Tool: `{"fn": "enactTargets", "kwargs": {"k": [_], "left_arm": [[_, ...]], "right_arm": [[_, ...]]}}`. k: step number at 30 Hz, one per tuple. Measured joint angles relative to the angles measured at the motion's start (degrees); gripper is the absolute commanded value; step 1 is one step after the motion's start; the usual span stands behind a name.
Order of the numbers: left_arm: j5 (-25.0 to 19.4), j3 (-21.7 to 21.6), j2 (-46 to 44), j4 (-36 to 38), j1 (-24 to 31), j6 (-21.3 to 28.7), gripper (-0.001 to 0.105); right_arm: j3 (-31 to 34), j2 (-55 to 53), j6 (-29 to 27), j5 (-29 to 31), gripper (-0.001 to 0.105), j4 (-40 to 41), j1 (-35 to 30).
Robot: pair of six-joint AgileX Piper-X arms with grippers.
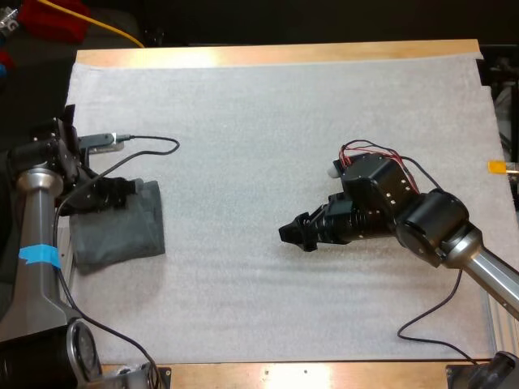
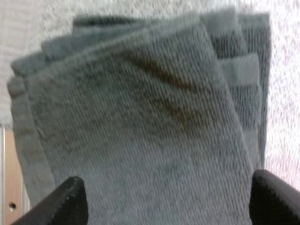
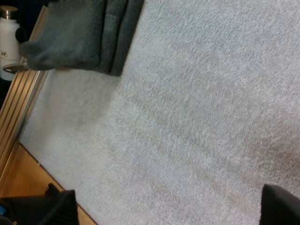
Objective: Pick towel from pile, fold and stack
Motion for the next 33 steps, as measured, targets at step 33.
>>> {"fn": "enactTargets", "kwargs": {"k": [33], "left_arm": [[3.74,0.00,13.10,-6.57,0.00,-0.07,0.068]], "right_arm": [[0.00,0.00,0.00,0.00,0.075,0.00,0.00]]}}
